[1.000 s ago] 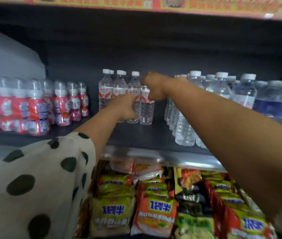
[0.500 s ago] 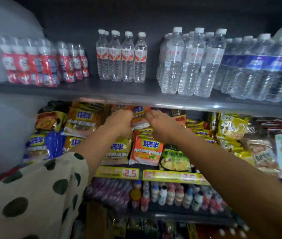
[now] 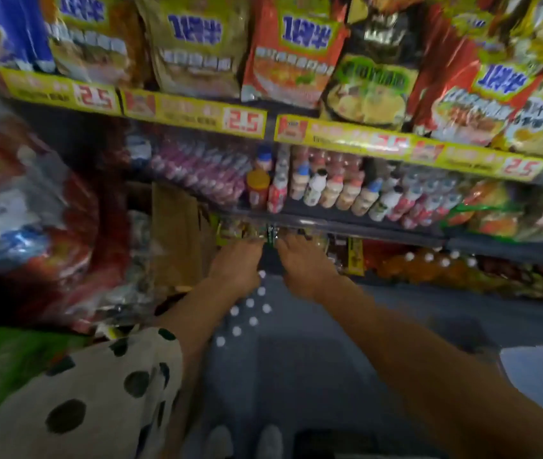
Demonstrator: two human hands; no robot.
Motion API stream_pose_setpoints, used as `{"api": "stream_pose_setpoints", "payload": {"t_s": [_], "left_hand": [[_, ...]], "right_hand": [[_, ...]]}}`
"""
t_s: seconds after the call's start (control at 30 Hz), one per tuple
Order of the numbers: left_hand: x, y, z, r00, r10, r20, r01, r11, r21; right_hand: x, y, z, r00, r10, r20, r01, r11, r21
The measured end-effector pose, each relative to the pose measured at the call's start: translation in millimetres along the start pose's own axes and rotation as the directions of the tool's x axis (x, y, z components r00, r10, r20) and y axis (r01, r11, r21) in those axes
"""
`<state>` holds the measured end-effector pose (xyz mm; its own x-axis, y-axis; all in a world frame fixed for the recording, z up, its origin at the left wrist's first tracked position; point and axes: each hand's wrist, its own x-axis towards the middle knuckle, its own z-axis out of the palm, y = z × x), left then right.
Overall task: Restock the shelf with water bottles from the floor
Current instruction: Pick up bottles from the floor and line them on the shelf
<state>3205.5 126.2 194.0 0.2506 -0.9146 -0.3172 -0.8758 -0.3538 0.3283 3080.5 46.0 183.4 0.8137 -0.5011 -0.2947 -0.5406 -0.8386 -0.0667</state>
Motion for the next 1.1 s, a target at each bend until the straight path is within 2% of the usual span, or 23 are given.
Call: {"api": "stream_pose_setpoints", "payload": {"t_s": [0.2,0.43,0.63,0.77,0.9,1.0,1.1], "left_hand": [[18.9,-67.0,171.4,0.979,-0.096,0.179,0.105,0.994,-0.039],[66.6,-137.8,348.9,0.951,-0.156,0.265,0.150,0.988,0.043],[100.8,-178.8,437.7,0.945,-0.197,0.259,0.188,0.980,0.059],[113.2,-191.0,468.3,0.940,-0.219,0.261,0.207,0.976,0.073],[114.1,-193.2,476.5,0.944,-0.221,0.244,0.221,0.975,0.029],[105.9,-186.2,459.5,0.945,-0.215,0.247,0.224,0.975,-0.009],[90.9,-167.2,416.8,0.946,-0.191,0.261,0.216,0.974,-0.068]], "right_hand": [[34.3,-28.6,181.3,0.970,-0.011,0.243,-0.019,0.993,0.120],[96.8,-34.7,391.8,0.948,0.042,0.316,-0.091,0.985,0.143],[150.4,-26.4,500.1,0.956,0.070,0.285,-0.086,0.995,0.042],[171.4,-23.9,535.0,0.959,0.075,0.272,-0.078,0.997,0.001],[177.9,-19.4,542.3,0.972,-0.001,0.237,0.008,1.000,-0.029],[164.4,-12.9,515.3,0.967,-0.028,0.252,0.032,0.999,-0.013],[142.6,-3.6,446.7,0.965,-0.082,0.250,0.074,0.996,0.041]]}}
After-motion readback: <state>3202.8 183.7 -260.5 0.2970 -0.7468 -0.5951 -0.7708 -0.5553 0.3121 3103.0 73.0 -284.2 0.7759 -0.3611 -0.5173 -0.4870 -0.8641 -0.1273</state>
